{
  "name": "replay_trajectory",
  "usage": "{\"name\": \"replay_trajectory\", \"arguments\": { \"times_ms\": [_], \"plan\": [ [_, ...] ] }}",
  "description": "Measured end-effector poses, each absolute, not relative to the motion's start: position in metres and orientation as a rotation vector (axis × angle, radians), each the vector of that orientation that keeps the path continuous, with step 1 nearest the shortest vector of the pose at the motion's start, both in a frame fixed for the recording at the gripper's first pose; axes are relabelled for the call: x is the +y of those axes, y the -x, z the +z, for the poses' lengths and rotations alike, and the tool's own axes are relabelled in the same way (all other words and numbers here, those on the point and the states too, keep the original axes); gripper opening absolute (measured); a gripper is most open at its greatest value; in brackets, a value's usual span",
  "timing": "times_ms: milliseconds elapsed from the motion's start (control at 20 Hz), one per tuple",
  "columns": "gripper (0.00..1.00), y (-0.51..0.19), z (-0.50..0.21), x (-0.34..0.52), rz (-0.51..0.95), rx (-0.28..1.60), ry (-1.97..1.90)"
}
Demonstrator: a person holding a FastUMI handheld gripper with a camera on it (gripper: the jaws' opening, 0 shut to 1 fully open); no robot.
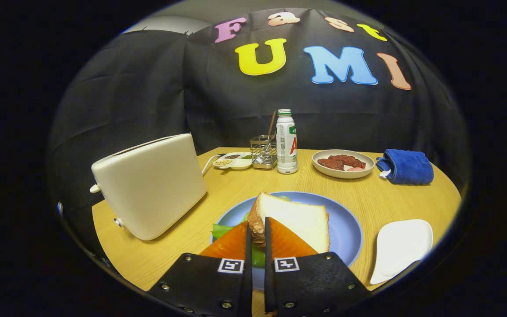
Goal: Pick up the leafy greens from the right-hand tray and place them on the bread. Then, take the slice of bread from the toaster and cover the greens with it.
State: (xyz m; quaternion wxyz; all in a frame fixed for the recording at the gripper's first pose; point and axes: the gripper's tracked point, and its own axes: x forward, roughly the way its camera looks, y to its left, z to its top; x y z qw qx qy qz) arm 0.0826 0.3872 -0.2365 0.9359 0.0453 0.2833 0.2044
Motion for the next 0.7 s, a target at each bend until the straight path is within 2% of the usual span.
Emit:
{"name": "replay_trajectory", "arguments": {
  "times_ms": [400, 650, 700],
  "plan": [
    [0.11, -0.0778, -0.2452, 0.3922, 0.424, 0.636, -0.128],
    [0.11, -0.0771, -0.2415, 0.3920, 0.406, 0.598, -0.081],
    [0.21, -0.0770, -0.2412, 0.3916, 0.395, 0.592, -0.064]
  ]
}}
